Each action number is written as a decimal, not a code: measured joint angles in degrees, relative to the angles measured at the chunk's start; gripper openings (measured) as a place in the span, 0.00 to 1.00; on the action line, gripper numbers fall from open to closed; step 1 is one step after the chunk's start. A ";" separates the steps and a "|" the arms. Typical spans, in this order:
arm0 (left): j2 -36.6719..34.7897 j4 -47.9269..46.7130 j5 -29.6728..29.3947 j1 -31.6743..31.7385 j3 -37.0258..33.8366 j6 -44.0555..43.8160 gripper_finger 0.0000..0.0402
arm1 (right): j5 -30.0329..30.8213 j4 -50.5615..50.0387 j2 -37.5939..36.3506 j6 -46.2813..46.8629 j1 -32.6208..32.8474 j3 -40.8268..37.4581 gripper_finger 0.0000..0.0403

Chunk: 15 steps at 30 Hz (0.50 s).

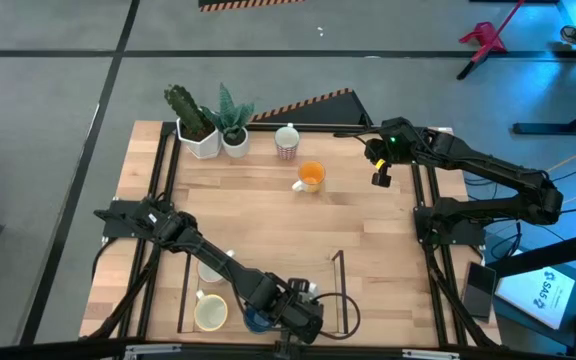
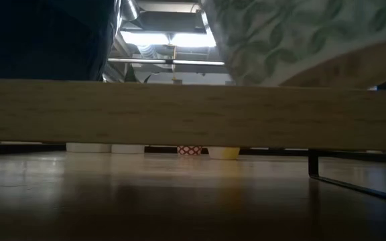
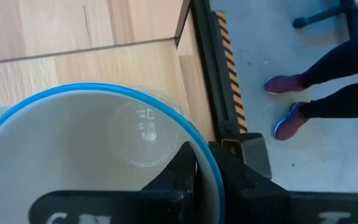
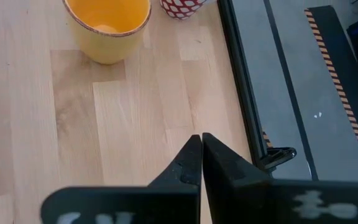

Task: Place coffee mugs
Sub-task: Put the green patterned mug on the shelf

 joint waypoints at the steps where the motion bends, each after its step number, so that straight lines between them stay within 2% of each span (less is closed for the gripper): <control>1: 0.00 0.31 0.04 0.00 0.00 0.00 0.05 | 0.00 0.02 0.00 0.00 0.00 0.00 0.00; 15: 0.00 -0.12 0.71 0.04 0.00 0.48 0.05 | 1.46 0.04 0.00 -0.15 0.02 0.00 0.00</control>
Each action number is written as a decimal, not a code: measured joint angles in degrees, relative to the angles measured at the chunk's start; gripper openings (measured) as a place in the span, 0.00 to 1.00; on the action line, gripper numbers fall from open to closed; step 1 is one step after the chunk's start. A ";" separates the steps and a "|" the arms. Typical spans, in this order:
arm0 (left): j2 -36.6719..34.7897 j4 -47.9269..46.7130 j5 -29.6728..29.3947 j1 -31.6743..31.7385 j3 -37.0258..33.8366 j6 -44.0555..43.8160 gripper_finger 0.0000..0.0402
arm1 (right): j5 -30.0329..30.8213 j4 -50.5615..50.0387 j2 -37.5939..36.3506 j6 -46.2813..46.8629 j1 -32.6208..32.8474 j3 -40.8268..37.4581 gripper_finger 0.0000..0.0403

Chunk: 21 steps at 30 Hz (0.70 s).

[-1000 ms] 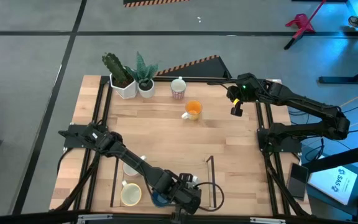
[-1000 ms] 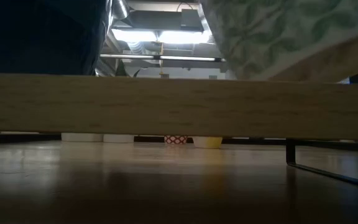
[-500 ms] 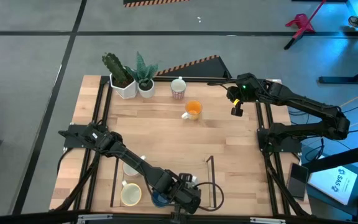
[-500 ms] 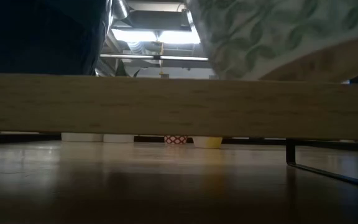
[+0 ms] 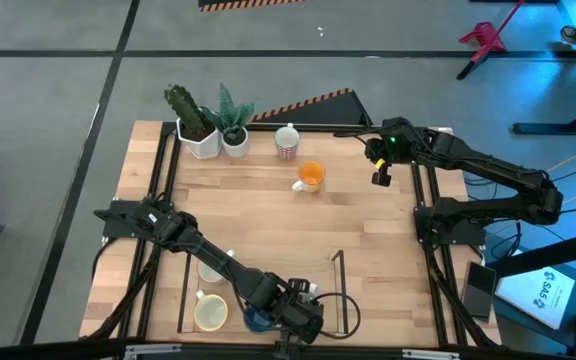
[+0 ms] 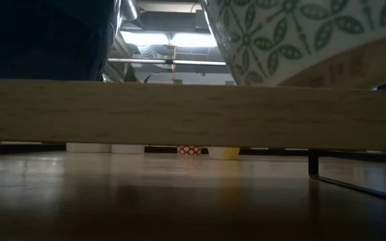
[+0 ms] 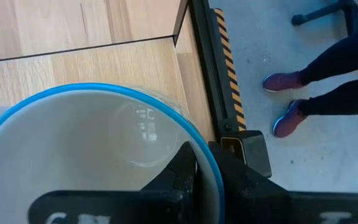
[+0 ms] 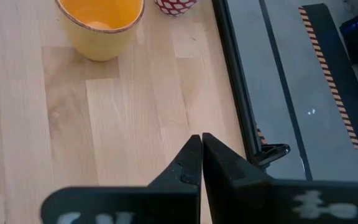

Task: Place coffee mugs
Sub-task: Put the green patterned mug on the shelf

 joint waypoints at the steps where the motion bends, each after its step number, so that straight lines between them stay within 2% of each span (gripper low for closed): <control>1: 0.00 -0.01 -0.09 -0.02 0.00 0.39 0.05 | 0.01 -0.02 0.00 -0.02 -0.01 0.00 0.00; 21: 1.09 0.08 0.30 -0.24 0.24 0.80 0.05 | 0.00 -0.04 0.00 -0.28 -0.02 -0.04 0.00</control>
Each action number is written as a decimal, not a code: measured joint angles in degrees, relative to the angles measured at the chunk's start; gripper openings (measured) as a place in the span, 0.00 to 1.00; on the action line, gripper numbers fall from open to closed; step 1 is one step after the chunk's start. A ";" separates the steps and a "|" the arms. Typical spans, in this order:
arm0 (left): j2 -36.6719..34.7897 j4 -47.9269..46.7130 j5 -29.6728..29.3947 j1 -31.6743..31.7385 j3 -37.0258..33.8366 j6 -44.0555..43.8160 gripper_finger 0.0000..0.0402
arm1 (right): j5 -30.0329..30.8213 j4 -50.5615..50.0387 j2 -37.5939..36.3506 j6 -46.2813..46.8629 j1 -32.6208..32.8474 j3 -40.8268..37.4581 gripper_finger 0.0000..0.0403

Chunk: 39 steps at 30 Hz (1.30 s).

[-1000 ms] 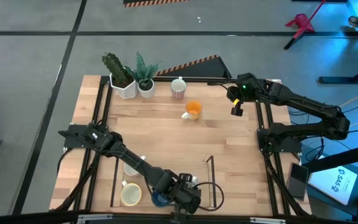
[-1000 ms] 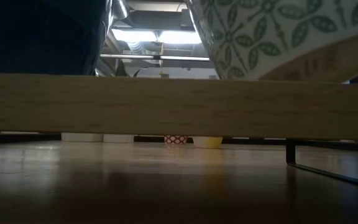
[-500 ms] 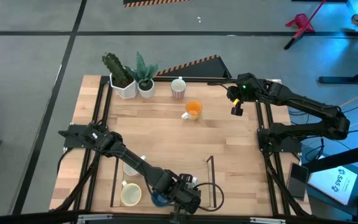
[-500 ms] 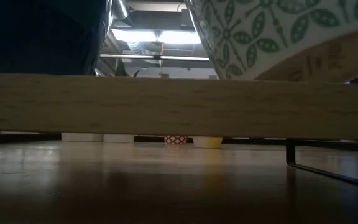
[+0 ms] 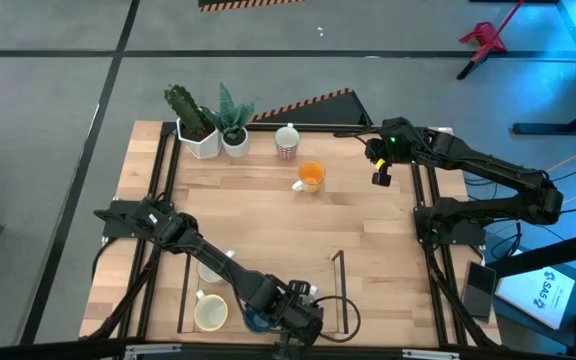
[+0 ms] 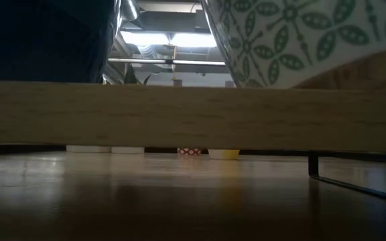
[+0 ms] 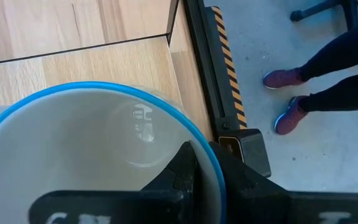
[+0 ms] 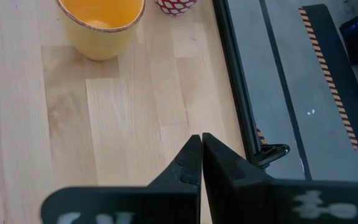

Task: Place coffee mugs
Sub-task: Put the green patterned mug on the shelf

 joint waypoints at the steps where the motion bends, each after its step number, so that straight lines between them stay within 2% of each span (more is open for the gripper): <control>1: 0.02 -0.02 0.02 0.00 0.02 -0.02 0.05 | 0.00 0.04 -0.01 -0.02 0.00 0.00 0.00; 14: 0.55 -0.80 -1.24 0.22 0.31 -1.16 0.18 | 0.00 0.00 0.00 -0.74 0.00 0.00 0.00; 20: 0.55 0.48 1.78 0.28 1.05 -1.91 0.26 | 0.00 0.00 0.00 -0.74 0.00 0.00 0.00; 24: 0.55 0.50 1.67 0.28 2.83 -2.84 0.31 | 0.00 0.00 0.00 -0.74 0.00 0.00 0.00; 35: 0.52 4.55 3.30 0.34 4.42 -3.05 0.32 | -0.02 -0.02 -0.02 -0.74 0.00 0.00 0.00; 39: 0.52 4.45 1.72 0.78 4.42 -2.95 0.32 | -0.02 -0.02 0.00 -0.74 0.00 0.00 0.00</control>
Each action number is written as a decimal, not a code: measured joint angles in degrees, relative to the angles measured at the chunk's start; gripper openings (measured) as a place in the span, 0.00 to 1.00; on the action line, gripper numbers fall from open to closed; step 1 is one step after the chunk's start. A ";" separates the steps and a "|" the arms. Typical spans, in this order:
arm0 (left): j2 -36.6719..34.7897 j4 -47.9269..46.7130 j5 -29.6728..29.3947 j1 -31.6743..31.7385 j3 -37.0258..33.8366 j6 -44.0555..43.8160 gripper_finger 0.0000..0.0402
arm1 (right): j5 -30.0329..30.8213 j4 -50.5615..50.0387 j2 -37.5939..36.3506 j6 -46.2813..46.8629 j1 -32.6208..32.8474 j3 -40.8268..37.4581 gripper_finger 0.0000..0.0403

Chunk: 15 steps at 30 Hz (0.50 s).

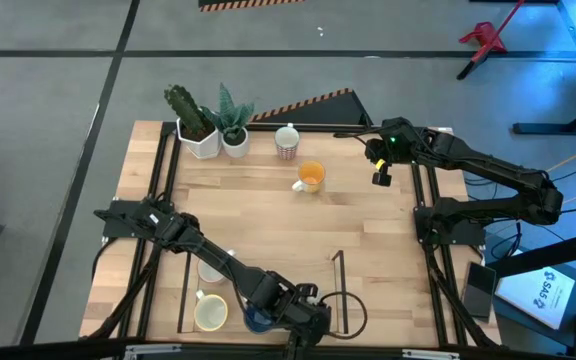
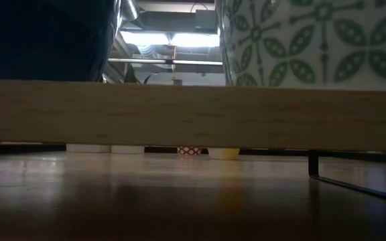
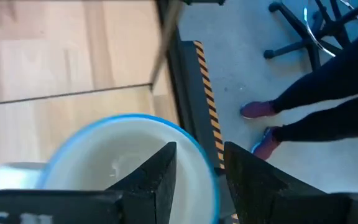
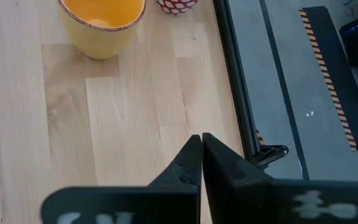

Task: Place coffee mugs
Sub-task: Put the green patterned mug on the shelf

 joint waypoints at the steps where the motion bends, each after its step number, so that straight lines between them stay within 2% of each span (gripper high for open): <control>1: 0.00 -0.01 -0.40 0.17 0.00 0.02 0.32 | 0.00 0.00 0.00 0.00 0.00 0.00 0.00; 15: -0.01 -0.28 -3.81 1.47 0.00 0.00 0.32 | -1.01 0.00 0.00 -0.18 0.02 0.00 0.00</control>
